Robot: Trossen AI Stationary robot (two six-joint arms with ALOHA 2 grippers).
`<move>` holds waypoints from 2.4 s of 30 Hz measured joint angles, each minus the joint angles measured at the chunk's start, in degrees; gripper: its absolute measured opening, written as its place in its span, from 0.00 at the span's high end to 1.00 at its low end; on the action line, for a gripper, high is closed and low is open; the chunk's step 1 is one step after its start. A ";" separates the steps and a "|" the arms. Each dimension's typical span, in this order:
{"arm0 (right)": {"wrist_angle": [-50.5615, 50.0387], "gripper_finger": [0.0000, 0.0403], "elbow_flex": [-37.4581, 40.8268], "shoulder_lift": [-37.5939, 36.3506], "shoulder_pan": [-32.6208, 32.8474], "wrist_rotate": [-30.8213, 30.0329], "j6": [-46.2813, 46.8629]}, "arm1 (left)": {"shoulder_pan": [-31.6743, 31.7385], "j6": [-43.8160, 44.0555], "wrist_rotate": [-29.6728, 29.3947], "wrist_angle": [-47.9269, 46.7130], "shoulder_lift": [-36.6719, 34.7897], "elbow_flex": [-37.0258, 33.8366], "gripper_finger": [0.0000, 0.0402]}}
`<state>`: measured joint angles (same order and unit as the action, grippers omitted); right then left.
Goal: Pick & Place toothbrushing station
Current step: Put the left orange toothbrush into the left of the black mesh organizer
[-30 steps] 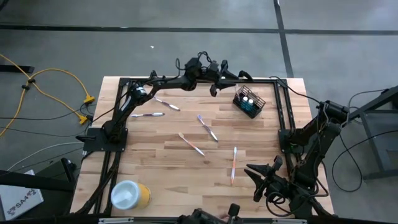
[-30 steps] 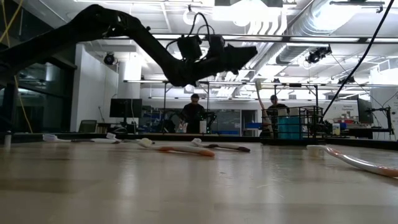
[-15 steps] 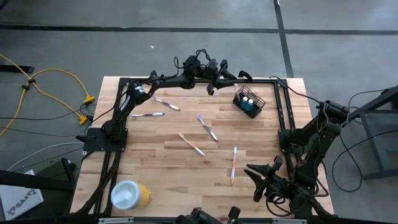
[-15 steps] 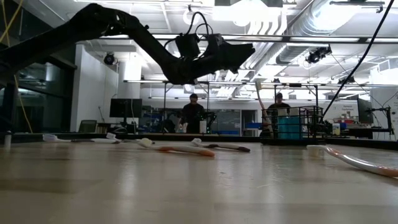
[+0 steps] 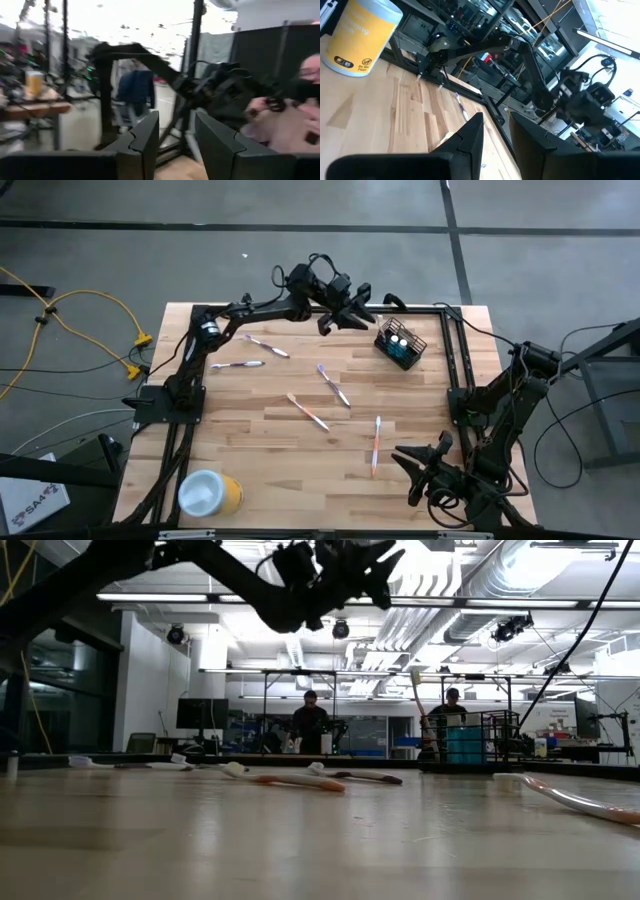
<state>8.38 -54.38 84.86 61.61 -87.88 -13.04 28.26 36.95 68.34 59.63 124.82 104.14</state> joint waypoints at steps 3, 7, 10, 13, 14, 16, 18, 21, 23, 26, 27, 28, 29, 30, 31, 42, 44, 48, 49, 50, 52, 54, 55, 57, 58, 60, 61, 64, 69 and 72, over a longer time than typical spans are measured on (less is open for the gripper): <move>0.02 0.78 0.01 0.00 0.01 0.00 0.00 | -0.37 3.02 2.74 0.06 -1.79 0.00 0.70; 0.00 0.78 0.01 0.00 -0.01 0.54 1.00 | -0.69 5.48 4.38 0.09 -4.69 0.00 0.70; -0.03 0.78 -0.01 0.00 0.00 2.53 1.92 | -1.04 7.81 4.52 0.05 -7.45 0.00 0.70; -0.04 0.78 -0.01 0.00 0.01 3.26 2.65 | -1.08 11.10 5.63 -0.91 -10.53 0.00 0.70; -0.04 0.78 0.01 0.00 -0.01 3.26 2.67 | -1.12 11.87 6.38 -1.72 -11.62 0.00 0.70; -0.04 0.78 -0.01 0.00 -0.01 3.26 2.71 | -1.41 14.41 8.06 -2.98 -13.57 0.00 0.70; -0.04 0.78 0.01 0.00 -0.13 3.26 2.72 | -2.05 16.67 9.67 -3.84 -15.28 -0.01 0.70; -0.04 0.78 0.00 0.00 -0.41 3.72 2.73 | -3.53 19.95 12.77 -4.17 -17.30 -0.02 0.70; -0.04 0.78 0.00 0.00 -0.77 4.39 2.77 | -4.43 21.40 13.94 -5.49 -18.50 -0.07 0.70; -0.04 0.78 0.01 0.00 -1.11 4.42 2.90 | -5.53 21.37 14.15 -10.42 -20.20 -0.07 0.70; -0.04 0.78 0.00 0.00 -1.22 4.46 2.87 | -5.78 21.39 14.35 -11.92 -20.69 -0.07 0.70; -0.04 0.78 -0.01 0.00 -1.35 4.69 2.89 | -6.10 21.67 14.49 -13.25 -21.12 -0.07 0.70; -0.04 0.78 -0.01 0.00 -1.41 5.20 2.91 | -6.55 21.87 14.75 -14.23 -21.40 -0.07 0.70; -0.04 0.78 0.00 0.00 -1.41 5.79 2.91 | -7.02 21.88 15.13 -15.41 -21.75 -0.13 0.70; -0.04 0.78 0.00 0.00 -1.41 6.00 2.89 | -7.56 21.88 15.27 -16.94 -22.03 -0.28 0.70; -0.52 0.78 0.00 0.00 -1.40 7.58 2.91 | -15.69 17.54 16.82 -34.56 -22.76 -0.76 0.75; -0.55 0.78 0.01 0.00 -1.39 8.44 2.93 | -17.28 15.28 16.91 -39.41 -22.76 -0.76 0.75; -0.66 0.78 0.01 0.00 -1.39 8.89 2.93 | -20.59 8.26 15.13 -53.05 -22.78 -0.76 0.75; -0.91 0.78 0.01 0.00 -1.39 8.97 2.93 | -21.39 5.65 13.90 -57.79 -22.78 -0.76 0.75; -1.17 0.78 0.01 0.00 -1.39 9.02 2.93 | -22.11 2.42 12.18 -63.07 -22.78 -0.76 0.75; -1.49 0.78 0.01 0.00 -1.39 9.02 2.95 | -23.38 -5.43 6.96 -74.94 -22.78 -0.77 0.75; -1.77 0.78 0.01 0.00 -1.39 9.17 2.93 | -24.40 -15.06 -0.66 -88.22 -22.78 -0.77 0.75; -1.82 0.78 0.01 0.00 -1.39 9.69 2.95 | -24.84 -20.01 -5.50 -94.98 -22.88 -0.79 0.75; -1.84 0.78 0.01 0.00 -1.39 11.10 2.95 | -25.86 -29.29 -17.04 -106.57 -23.02 -0.85 0.75; -1.89 0.78 0.01 0.00 -1.39 11.73 2.94 | -26.45 -33.01 -22.88 -110.71 -23.06 -0.85 0.75; -1.91 0.78 0.01 0.00 -1.39 11.98 2.98 | -27.88 -37.42 -32.69 -116.16 -23.07 -0.85 0.75; -2.01 0.78 0.01 0.00 -1.39 12.01 3.30 | -28.79 -38.03 -36.22 -117.40 -23.07 -0.85 0.75; -2.43 0.78 0.01 0.00 -1.39 12.02 4.62 | -32.19 -37.73 -43.34 -116.80 -23.09 -0.85 0.75; -5.43 0.78 0.01 0.00 -1.39 12.71 8.35 | -38.03 -37.17 -54.88 -118.59 -23.09 -0.85 0.75; -6.67 0.78 0.01 0.00 -1.41 13.66 10.34 | -41.23 -35.41 -60.01 -121.30 -22.92 -0.83 0.75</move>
<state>1.72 -54.37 84.86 60.20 -74.21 -2.70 -12.97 1.54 8.33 -61.66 101.90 103.31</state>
